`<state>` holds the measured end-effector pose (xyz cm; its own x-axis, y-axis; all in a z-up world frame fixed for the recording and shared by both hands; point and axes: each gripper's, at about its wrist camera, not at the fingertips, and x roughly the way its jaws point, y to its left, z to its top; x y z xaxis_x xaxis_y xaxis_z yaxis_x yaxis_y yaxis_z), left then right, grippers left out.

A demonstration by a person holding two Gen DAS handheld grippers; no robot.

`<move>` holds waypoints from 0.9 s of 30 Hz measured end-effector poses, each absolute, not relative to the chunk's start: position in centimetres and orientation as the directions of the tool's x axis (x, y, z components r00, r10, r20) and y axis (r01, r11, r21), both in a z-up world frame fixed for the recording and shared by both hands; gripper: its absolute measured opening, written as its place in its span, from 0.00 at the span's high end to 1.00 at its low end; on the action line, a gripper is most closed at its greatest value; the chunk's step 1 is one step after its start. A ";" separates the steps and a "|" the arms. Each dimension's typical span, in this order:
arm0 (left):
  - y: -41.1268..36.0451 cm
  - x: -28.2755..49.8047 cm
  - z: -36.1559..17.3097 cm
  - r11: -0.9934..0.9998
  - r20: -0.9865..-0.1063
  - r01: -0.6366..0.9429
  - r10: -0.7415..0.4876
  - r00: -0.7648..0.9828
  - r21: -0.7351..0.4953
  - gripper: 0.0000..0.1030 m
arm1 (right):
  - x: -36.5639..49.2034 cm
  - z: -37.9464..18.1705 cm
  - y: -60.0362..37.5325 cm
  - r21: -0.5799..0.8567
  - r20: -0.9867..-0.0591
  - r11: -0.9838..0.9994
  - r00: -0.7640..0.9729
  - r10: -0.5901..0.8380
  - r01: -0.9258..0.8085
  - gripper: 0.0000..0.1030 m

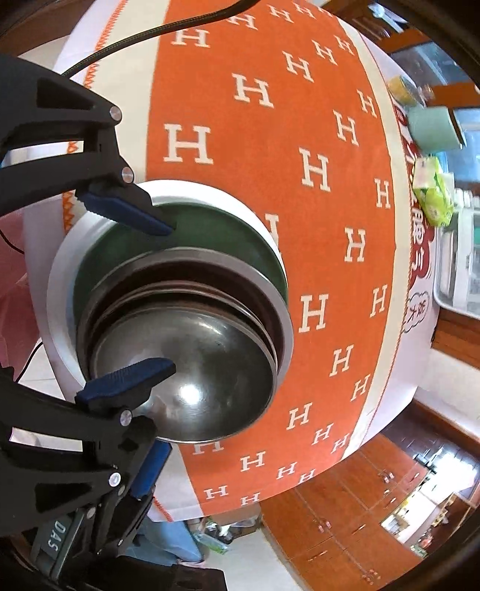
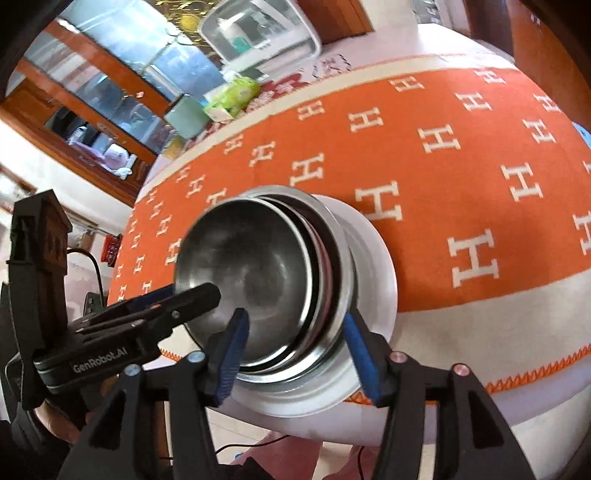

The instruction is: Organize plates and bowls

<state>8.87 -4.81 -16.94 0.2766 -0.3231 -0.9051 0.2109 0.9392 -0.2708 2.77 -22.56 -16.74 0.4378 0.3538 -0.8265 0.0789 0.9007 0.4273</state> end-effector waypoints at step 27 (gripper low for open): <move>-4.3 -0.1 -3.4 0.966 -0.788 0.230 -0.232 0.570 -0.118 0.20 | -4.3 -3.9 -24.5 0.254 -0.719 0.966 0.657 0.225 -0.053 0.06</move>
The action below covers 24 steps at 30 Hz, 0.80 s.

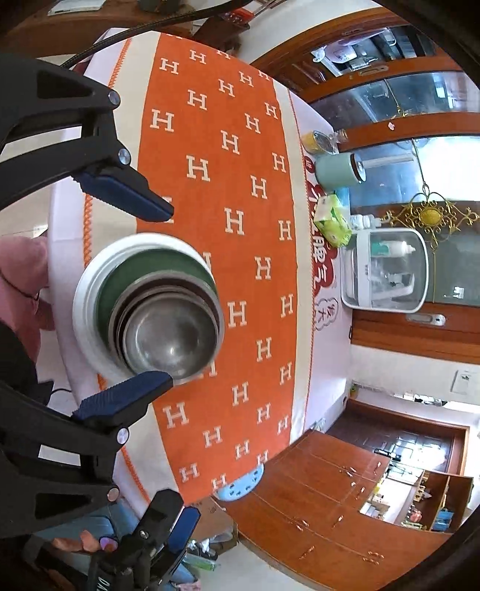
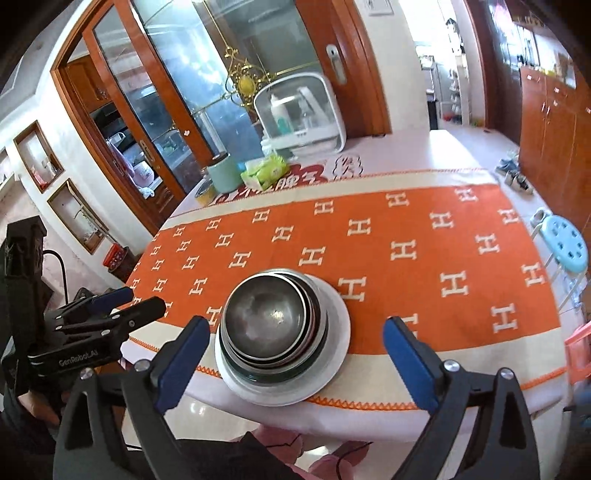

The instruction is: Organize plates and bowls

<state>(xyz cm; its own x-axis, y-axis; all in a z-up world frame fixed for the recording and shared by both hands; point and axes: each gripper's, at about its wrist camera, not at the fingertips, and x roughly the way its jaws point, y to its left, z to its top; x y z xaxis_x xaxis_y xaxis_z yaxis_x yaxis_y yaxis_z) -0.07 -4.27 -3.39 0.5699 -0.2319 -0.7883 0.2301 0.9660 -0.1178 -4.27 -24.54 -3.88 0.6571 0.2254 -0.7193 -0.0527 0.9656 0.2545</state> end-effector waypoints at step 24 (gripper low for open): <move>-4.5 -5.3 -2.9 0.998 -0.786 0.067 -0.050 0.616 -0.011 0.12 | -8.4 -4.6 -20.6 0.154 -0.806 0.983 0.589 0.065 0.102 0.00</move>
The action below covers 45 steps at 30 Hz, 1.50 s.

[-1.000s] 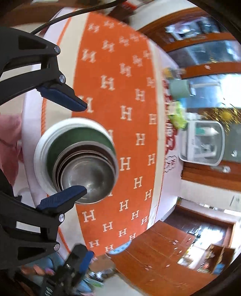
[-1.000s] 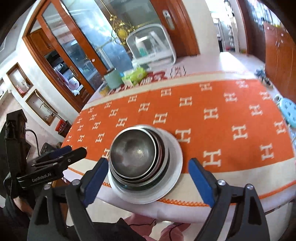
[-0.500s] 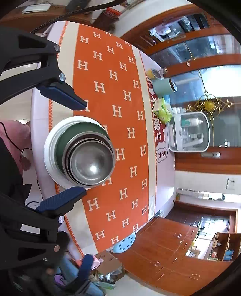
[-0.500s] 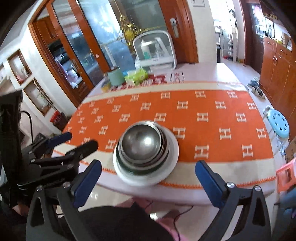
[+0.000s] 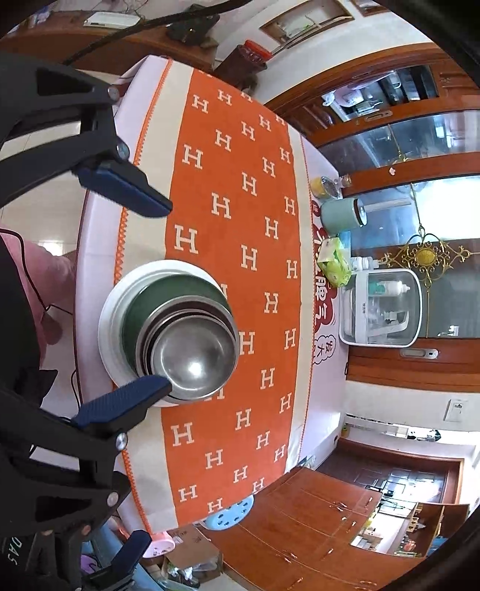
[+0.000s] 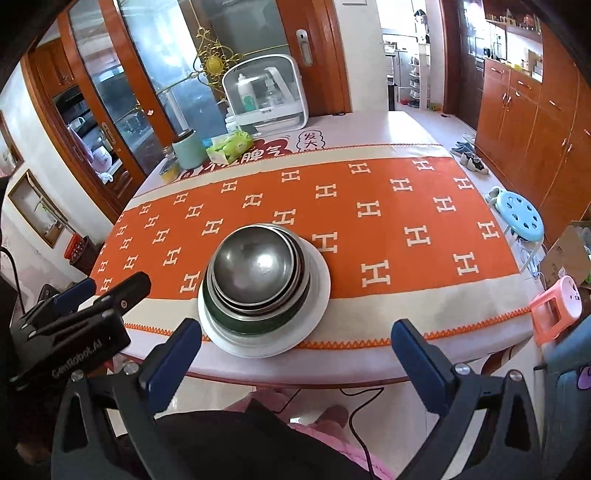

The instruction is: Organize plates and bowls

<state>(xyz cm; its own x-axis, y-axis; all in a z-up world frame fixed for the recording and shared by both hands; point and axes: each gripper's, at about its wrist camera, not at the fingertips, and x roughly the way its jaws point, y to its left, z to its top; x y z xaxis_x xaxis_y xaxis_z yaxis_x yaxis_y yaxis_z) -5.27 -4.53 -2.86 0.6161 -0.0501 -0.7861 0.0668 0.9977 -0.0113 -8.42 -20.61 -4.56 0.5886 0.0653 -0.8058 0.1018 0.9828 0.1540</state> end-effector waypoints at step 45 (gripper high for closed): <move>-3.4 -5.4 -4.7 0.999 -0.837 0.019 0.015 0.546 0.030 0.01 | -8.6 -4.7 -19.6 0.133 -0.819 0.986 0.571 0.052 0.101 0.00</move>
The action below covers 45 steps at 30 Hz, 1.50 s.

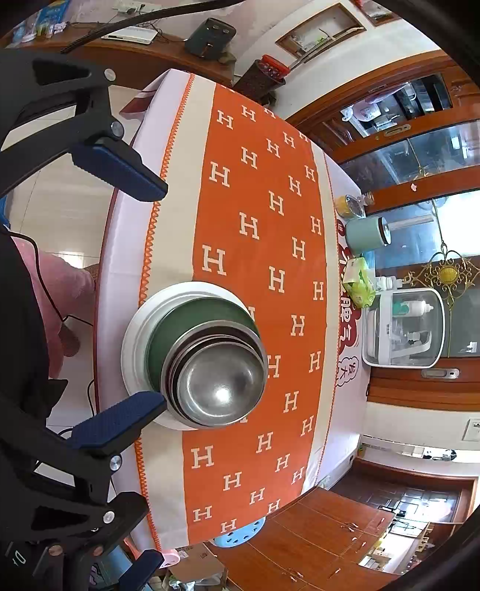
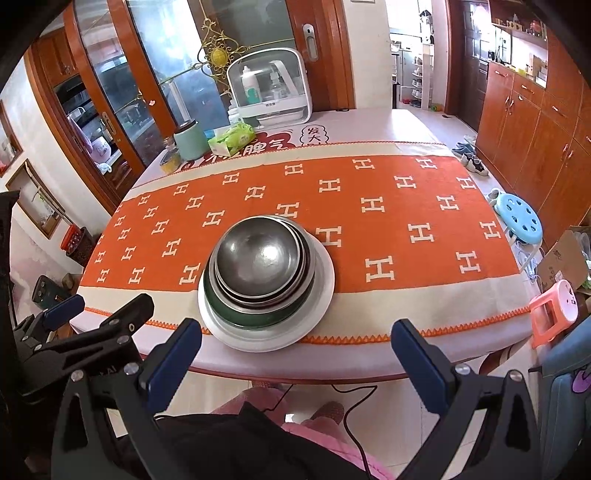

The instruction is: Organize plates and bowls

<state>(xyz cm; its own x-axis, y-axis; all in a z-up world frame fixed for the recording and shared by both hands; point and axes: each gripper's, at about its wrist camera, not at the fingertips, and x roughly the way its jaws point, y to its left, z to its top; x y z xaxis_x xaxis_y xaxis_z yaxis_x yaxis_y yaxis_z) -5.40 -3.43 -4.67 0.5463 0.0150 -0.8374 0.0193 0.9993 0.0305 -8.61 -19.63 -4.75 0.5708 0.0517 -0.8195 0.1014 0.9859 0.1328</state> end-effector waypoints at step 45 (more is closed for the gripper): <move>-3.6 -1.2 -4.1 0.998 -0.837 0.035 0.018 0.547 0.044 0.01 | -5.2 -4.4 -21.3 0.144 -0.813 0.985 0.579 0.062 0.097 0.00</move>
